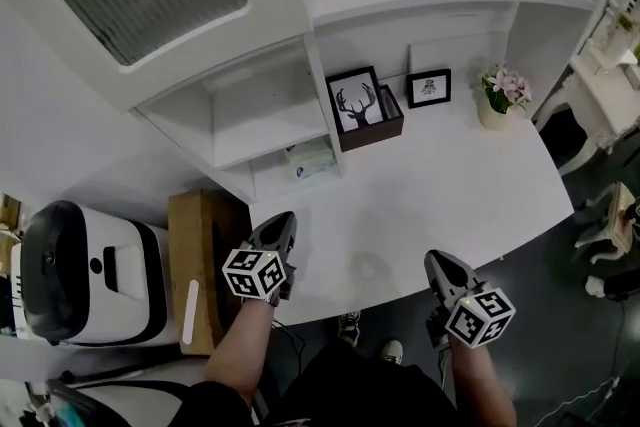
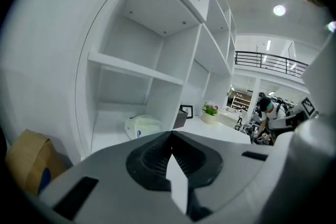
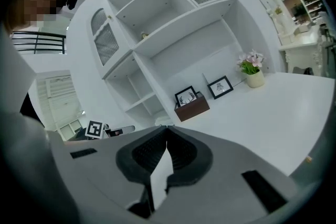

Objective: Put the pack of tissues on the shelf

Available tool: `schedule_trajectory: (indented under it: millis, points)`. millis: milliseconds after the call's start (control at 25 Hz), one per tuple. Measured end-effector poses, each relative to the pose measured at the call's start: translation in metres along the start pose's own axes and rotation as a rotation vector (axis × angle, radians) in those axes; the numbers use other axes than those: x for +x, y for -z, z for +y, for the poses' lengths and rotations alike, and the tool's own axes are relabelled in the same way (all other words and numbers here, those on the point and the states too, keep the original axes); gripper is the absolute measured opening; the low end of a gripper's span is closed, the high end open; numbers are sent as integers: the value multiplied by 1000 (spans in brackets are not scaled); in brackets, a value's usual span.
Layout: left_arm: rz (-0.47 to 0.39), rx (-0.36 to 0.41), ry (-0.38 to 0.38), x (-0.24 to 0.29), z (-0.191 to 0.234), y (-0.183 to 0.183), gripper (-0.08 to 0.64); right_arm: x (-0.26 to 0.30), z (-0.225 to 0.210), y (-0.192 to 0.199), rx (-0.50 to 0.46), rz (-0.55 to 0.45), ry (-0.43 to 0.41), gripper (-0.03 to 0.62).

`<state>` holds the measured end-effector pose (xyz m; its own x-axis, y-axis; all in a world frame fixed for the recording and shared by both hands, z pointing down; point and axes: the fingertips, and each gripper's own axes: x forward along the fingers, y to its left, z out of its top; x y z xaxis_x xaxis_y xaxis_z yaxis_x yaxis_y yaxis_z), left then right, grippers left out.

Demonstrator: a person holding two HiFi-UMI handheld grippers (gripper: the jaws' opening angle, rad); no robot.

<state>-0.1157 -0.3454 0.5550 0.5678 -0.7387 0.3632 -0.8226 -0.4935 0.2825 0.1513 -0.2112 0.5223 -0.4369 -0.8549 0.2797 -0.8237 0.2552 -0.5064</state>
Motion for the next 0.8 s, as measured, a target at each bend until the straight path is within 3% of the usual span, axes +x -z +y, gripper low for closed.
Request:
schedule_trajectory:
  millis: [320,800]
  points:
    - [-20,0,25,-63,-81,9,5,-30,19,9,-28,15,-104,5]
    - [-14,-25,20,-125,-182,57,5,-83,30,30,-60,49,-220,5]
